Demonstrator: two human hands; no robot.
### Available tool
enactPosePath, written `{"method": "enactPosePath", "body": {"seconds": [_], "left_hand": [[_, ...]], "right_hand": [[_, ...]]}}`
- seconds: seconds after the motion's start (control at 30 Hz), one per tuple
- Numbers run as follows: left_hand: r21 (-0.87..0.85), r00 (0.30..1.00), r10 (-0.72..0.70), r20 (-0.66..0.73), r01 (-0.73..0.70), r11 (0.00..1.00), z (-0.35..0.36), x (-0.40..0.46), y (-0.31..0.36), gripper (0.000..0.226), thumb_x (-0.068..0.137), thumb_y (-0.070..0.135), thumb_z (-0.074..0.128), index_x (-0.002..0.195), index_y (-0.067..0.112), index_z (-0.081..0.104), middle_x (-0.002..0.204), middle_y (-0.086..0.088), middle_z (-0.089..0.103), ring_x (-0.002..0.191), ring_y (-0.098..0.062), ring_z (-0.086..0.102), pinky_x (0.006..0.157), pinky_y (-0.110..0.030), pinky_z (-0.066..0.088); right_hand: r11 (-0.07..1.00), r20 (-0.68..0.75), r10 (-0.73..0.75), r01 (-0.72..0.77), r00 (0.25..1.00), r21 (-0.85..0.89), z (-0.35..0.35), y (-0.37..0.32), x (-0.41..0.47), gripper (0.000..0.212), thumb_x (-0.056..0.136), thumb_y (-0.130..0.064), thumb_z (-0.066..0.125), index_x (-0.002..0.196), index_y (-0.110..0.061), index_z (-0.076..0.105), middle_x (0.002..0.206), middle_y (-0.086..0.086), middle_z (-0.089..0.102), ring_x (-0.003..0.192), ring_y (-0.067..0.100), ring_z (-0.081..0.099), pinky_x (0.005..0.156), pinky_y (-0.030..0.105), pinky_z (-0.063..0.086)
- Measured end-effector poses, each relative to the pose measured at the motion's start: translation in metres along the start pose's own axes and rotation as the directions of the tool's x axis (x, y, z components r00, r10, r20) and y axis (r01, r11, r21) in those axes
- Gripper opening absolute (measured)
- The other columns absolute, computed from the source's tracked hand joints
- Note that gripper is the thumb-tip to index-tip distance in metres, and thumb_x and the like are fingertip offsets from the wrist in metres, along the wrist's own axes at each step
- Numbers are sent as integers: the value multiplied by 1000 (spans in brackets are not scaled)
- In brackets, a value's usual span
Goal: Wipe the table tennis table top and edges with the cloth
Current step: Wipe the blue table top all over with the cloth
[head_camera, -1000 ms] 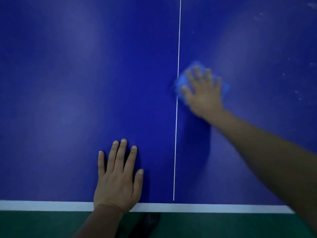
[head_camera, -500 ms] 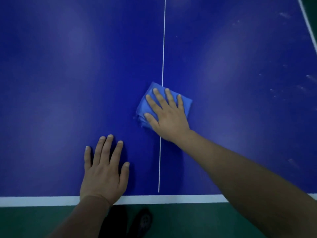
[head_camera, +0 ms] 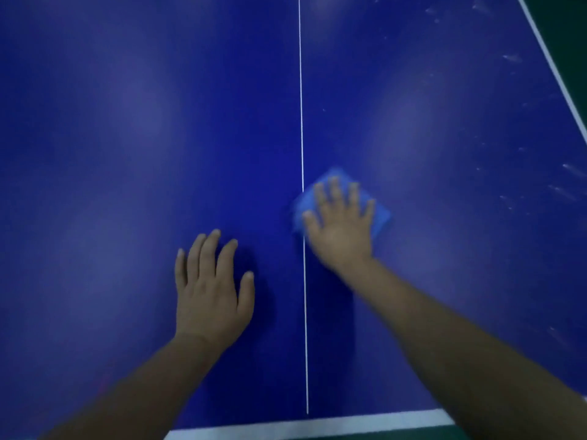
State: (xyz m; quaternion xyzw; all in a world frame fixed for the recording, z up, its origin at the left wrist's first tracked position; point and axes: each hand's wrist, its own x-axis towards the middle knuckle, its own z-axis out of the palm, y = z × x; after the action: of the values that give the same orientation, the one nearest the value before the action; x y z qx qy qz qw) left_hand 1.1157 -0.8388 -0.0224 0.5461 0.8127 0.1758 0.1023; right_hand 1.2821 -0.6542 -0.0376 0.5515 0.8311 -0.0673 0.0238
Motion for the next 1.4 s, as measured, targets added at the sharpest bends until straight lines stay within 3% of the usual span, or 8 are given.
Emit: {"method": "enactPosePath", "body": {"seconds": [0.2,0.37,0.5,0.6,0.77,1.03,1.2,1.4], "left_hand": [[71,998,45,34,-47,996,10,166,-1,57,102,39,36,152,13,39,166,-9,22,155,-27,11,124,-56,2],[94,997,-26,70,19,995,17,211,-13,62,103,44,27,160,18,20,169,-4,9,156,-22,-4,124,-53,-7],[105,995,-26,96,16,994,20,214,-13,64,103,48,23,161,22,14,169,-6,5,156,-22,-9,123,-53,-10],[135,991,-45,127,28,990,19,217,-12,65,102,50,20,162,27,8,170,-4,-2,155,-21,-15,123,-53,-12],[156,988,-53,144,31,987,20,218,-13,64,101,50,21,161,33,10,169,-4,-1,155,-21,-14,123,-54,-10],[149,992,-40,116,23,989,24,219,-14,71,94,58,13,159,32,22,169,-8,9,156,-24,-5,123,-55,-6],[136,997,-29,67,19,991,25,216,-15,71,95,54,20,160,25,21,167,-11,16,156,-26,3,124,-58,0],[96,998,-33,-45,37,995,30,216,-18,70,97,45,27,159,12,25,164,-17,23,153,-32,17,122,-60,9]], "right_hand": [[828,25,-560,560,828,-13,9,-15,31,62,100,-62,28,157,-37,29,167,-4,22,154,31,15,120,62,6],[997,-12,17,-18,1000,-72,-17,89,142,72,95,-64,17,159,-32,25,168,-2,19,153,34,18,118,64,15],[872,-10,484,-481,875,88,-32,129,157,64,103,-59,21,161,-32,16,170,-1,9,155,34,5,119,66,7],[943,-159,330,-334,931,2,-13,64,138,70,97,-57,17,157,-25,32,166,5,25,150,42,23,114,72,19],[950,-62,-310,307,949,-56,2,24,106,61,101,-55,27,155,-28,36,164,0,30,151,34,25,117,64,20],[901,-30,433,-433,901,27,-33,158,145,81,90,-63,10,161,-26,22,169,2,14,153,36,12,118,66,11],[994,-107,-81,73,991,-79,-5,38,122,66,96,-54,29,154,-23,39,163,6,31,149,42,27,114,70,20],[867,-15,-497,497,868,12,-11,-81,193,60,102,-54,27,159,-35,25,168,-3,16,155,32,7,120,64,3]]}}
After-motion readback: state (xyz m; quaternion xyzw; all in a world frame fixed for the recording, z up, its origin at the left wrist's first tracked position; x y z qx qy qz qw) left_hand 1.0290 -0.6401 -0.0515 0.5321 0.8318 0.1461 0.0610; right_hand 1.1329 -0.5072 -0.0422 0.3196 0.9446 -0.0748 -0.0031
